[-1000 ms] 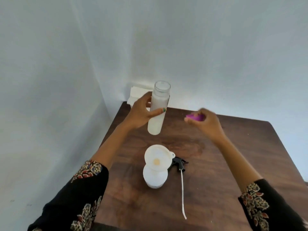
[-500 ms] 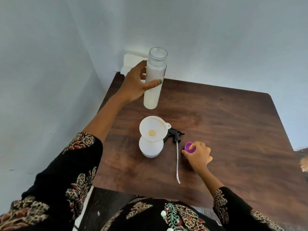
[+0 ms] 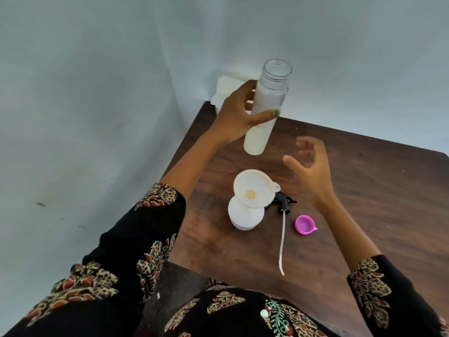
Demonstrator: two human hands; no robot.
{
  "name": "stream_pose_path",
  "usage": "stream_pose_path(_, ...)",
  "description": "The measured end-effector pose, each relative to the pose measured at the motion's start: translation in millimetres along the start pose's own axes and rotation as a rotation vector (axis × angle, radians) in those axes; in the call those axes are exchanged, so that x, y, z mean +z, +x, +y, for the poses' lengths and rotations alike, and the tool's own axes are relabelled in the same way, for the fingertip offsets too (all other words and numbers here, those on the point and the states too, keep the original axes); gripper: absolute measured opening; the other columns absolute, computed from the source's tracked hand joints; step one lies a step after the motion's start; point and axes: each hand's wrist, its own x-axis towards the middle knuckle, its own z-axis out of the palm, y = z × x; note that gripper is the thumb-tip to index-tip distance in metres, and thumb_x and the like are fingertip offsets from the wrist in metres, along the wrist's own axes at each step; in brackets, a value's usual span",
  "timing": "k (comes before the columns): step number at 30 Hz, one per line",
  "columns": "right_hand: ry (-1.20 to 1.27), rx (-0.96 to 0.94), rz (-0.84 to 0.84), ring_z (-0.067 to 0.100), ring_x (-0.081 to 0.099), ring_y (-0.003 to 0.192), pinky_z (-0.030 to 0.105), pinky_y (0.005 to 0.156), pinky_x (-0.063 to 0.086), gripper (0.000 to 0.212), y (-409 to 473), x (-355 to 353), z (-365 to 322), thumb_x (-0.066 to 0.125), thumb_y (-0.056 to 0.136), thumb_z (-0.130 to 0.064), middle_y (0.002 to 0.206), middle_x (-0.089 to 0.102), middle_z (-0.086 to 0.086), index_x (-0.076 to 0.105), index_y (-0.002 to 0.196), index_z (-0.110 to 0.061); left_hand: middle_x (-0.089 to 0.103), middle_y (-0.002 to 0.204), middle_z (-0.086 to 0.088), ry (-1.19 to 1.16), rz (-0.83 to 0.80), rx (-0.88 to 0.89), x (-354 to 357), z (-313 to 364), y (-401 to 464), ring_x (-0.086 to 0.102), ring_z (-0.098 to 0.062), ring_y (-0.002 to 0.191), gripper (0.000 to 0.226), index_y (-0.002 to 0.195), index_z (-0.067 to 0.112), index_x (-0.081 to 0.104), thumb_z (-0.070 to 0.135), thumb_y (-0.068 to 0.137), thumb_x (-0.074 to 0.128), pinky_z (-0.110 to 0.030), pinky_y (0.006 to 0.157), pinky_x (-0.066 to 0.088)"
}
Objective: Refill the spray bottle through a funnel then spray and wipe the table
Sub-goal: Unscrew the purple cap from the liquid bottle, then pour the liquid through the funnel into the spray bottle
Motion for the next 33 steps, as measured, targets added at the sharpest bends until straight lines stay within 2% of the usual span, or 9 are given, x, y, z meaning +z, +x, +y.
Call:
stream_pose_path(5,-0.049,-0.198,-0.235,0.006,0.047,0.115,0.004,0.09,0.038,0.077,22,20,-42,0.078,0.074,-0.034,0.133,0.042,-0.009,0.028,0.134,-0.034,0.058,0.128,-0.003,-0.012,0.016,0.019,-9,11,-1,0.058,-0.011,0.099,0.063,0.13,0.014,0.044,0.032,0.077,0.073,-0.007,0.075,0.049)
stream_pose_path(8,0.016,-0.23,-0.137,0.008,0.056,0.112,0.026,0.097,0.048,0.075,26,22,-52,0.077,0.075,-0.032,0.128,0.051,-0.006,0.034,0.135,-0.019,0.059,0.126,-0.002,-0.026,0.014,0.017,2,20,-12,0.06,-0.011,0.101,0.063,0.129,0.013,0.045,0.03,0.076,0.074,-0.013,0.081,0.051)
stream_pose_path(10,0.087,-0.238,-0.066,0.003,0.059,0.107,0.026,0.092,0.051,0.067,25,23,-54,0.077,0.077,-0.024,0.118,0.055,-0.015,0.04,0.132,-0.014,0.062,0.12,0.0,-0.069,-0.038,0.007,3,21,-16,0.061,-0.012,0.102,0.062,0.127,0.014,0.047,0.029,0.074,0.076,-0.021,0.087,0.053)
stream_pose_path(12,0.062,-0.294,-0.121,0.0,0.06,0.103,0.025,0.089,0.052,0.06,33,31,-61,0.077,0.077,-0.017,0.112,0.056,-0.017,0.044,0.127,-0.015,0.061,0.122,0.001,-0.14,0.036,-0.012,-1,16,-23,0.06,-0.012,0.108,0.062,0.128,0.016,0.046,0.031,0.075,0.074,-0.03,0.093,0.052)
stream_pose_path(16,0.04,-0.346,-0.049,0.01,0.063,0.099,0.035,0.085,0.055,0.056,34,23,-62,0.082,0.071,-0.023,0.108,0.062,-0.01,0.05,0.116,-0.018,0.044,0.142,0.006,-0.252,-0.08,-0.039,3,21,-45,0.041,-0.003,0.129,0.072,0.139,0.021,0.033,0.026,0.079,0.072,-0.004,0.095,0.038)
stream_pose_path(19,-0.111,-0.359,-0.058,0.004,0.058,0.09,0.03,0.082,0.053,0.058,39,15,-54,0.084,0.067,-0.028,0.098,0.058,-0.018,0.051,0.113,-0.016,0.03,0.149,0.015,-0.212,-0.119,-0.127,2,4,-70,0.027,0.0,0.137,0.086,0.142,0.033,0.026,0.036,0.072,0.076,-0.008,0.097,0.026)
stream_pose_path(23,-0.279,-0.415,-0.106,0.013,0.056,0.095,0.032,0.076,0.05,0.058,40,8,-38,0.082,0.067,-0.026,0.107,0.062,-0.001,0.051,0.114,-0.013,0.031,0.146,0.016,-0.072,-0.213,-0.282,15,-24,-110,0.033,-0.002,0.13,0.092,0.139,0.041,0.029,0.041,0.063,0.082,-0.02,0.1,0.029)
stream_pose_path(26,-0.406,-0.454,-0.136,0.018,0.058,0.097,0.026,0.076,0.044,0.055,39,7,-26,0.082,0.069,-0.016,0.112,0.064,0.007,0.055,0.116,-0.009,0.037,0.137,0.018,-0.05,-0.202,-0.324,28,-34,-129,0.037,0.0,0.12,0.092,0.137,0.039,0.032,0.038,0.061,0.084,-0.02,0.099,0.036)
stream_pose_path(33,-0.528,-0.567,-0.167,0.029,0.061,0.102,0.041,0.081,0.053,0.056,37,12,-3,0.082,0.068,-0.013,0.116,0.064,0.01,0.057,0.119,-0.01,0.037,0.129,0.022,-0.036,-0.147,-0.335,40,-46,-136,0.038,0.003,0.116,0.09,0.133,0.043,0.032,0.035,0.06,0.084,-0.016,0.097,0.038)
